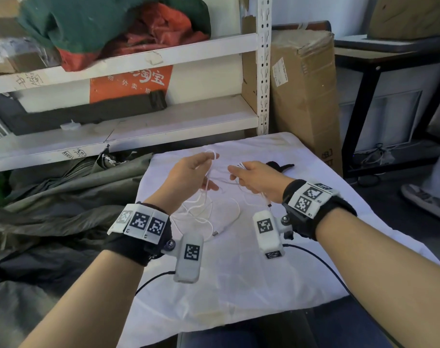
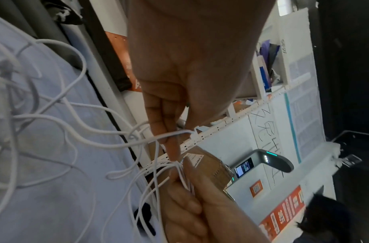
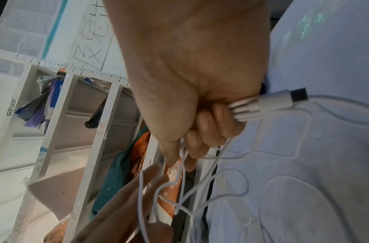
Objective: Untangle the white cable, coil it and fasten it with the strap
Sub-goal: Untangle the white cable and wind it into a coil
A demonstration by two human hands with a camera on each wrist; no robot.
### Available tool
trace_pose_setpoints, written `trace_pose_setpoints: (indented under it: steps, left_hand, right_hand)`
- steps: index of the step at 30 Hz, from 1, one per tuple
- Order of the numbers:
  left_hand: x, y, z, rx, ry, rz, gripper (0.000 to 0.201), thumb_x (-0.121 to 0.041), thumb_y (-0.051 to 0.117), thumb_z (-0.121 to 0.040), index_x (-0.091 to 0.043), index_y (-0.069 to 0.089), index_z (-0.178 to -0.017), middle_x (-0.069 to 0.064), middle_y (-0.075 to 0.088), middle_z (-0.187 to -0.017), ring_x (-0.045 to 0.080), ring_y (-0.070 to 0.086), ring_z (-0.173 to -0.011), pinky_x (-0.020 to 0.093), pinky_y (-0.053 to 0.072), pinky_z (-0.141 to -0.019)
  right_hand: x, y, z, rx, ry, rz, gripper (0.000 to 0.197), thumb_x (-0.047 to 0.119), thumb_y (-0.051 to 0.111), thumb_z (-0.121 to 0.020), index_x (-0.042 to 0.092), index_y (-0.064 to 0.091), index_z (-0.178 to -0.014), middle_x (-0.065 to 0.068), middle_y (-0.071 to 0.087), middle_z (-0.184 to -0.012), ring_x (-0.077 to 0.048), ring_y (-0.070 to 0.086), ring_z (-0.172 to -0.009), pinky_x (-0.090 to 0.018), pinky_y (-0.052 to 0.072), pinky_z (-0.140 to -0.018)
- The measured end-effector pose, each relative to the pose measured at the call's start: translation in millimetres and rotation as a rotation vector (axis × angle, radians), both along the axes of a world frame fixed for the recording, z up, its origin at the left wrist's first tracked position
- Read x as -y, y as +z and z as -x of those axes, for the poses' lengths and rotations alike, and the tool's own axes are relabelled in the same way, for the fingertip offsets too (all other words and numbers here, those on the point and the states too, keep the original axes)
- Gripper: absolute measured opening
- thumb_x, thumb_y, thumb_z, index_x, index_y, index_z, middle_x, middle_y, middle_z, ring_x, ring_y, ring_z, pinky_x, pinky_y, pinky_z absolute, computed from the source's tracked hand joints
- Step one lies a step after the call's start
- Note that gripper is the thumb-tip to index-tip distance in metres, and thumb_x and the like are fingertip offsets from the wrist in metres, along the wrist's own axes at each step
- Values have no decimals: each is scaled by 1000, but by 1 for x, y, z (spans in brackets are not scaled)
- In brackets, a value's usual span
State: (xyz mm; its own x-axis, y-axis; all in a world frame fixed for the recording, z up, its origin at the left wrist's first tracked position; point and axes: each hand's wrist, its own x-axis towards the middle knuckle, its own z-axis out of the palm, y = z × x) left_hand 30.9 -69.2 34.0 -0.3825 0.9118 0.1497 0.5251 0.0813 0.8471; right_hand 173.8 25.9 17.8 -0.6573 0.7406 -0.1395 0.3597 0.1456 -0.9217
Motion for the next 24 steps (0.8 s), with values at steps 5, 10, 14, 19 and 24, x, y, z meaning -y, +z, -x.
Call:
trace_pose_setpoints:
  steps: [5,10,14,19,24]
  left_hand:
    - [1,6,-2,-348,-117,154,40,-10,48,-94,-27,56,-130,-11,51,-130,8,69,-53,9,42,-46]
    - [1,15,-4,-553,-199,136,37,-13,63,-85,-26,58,-120,-6,65,-110,13,66,-63,9,44,-60]
    - [-3,16,-1,-862,-230,46,41,-17,66,-84,-21,59,-124,-9,64,-120,15,57,-78,19,41,-77]
    - [-6,17,2,-919,-373,12,34,-21,66,-83,-20,62,-118,-7,64,-109,6,51,-80,9,32,-69]
    - [-4,19,-2,-707,-376,161,32,-18,62,-86,-24,58,-117,-24,61,-84,-17,52,-68,-1,35,-63]
  right_hand:
    - [-2,7,3,1,82,137,34,22,30,-99,11,51,-75,0,29,-57,-7,21,-40,-15,16,-36]
    - [2,7,4,24,139,22,27,22,34,-102,7,54,-93,1,34,-59,-9,25,-46,-14,19,-36]
    - [4,7,6,19,201,53,29,22,34,-101,10,52,-81,2,30,-57,-6,23,-40,-16,16,-37]
    - [4,9,3,-64,216,130,46,41,24,-97,15,45,-66,-1,25,-56,-9,17,-43,-23,11,-43]
    - [6,15,1,5,209,19,56,62,31,-93,17,46,-63,6,26,-48,-9,18,-42,-21,15,-45]
